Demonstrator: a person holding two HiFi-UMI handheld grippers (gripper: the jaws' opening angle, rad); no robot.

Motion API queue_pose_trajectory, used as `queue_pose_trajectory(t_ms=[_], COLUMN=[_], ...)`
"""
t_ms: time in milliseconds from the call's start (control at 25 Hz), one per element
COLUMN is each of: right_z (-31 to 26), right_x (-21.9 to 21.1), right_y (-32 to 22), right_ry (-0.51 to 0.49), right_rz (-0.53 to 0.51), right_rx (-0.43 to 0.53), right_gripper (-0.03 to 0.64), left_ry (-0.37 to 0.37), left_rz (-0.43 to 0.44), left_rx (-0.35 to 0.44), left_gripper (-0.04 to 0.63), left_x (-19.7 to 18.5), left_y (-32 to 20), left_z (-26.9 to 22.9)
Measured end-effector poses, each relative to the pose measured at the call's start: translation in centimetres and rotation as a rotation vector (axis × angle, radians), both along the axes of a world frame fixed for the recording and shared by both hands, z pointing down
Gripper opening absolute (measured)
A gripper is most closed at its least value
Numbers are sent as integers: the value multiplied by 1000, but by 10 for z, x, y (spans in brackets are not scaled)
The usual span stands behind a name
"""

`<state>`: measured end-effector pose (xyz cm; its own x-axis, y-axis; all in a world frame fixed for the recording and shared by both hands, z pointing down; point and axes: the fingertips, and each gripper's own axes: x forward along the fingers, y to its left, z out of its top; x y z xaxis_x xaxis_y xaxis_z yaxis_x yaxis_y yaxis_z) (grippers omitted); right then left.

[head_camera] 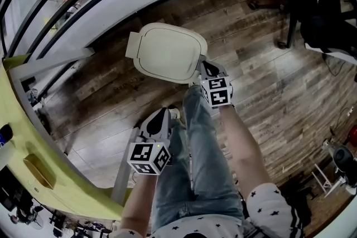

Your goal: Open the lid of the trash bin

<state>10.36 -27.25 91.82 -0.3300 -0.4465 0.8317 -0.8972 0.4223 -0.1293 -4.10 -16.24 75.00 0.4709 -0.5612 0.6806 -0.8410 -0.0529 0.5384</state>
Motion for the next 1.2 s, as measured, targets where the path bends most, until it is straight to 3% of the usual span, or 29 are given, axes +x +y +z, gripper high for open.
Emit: queue_pose_trajectory(t_ms=[640, 960, 1200], right_z=[6, 5, 1], right_x=[6, 6, 2], right_y=[3, 2, 4], right_ry=[-42, -20, 6], right_rz=[55, 46, 61], right_rx=[-24, -4, -46], right_gripper=[-6, -6, -6], left_ry=[15, 8, 5], left_rz=[10, 10, 13], left_rx=[-3, 4, 14], left_gripper=[12, 12, 12], left_x=[5, 3, -1], left_y=[-5, -5, -3], left_z=[-2, -4, -11])
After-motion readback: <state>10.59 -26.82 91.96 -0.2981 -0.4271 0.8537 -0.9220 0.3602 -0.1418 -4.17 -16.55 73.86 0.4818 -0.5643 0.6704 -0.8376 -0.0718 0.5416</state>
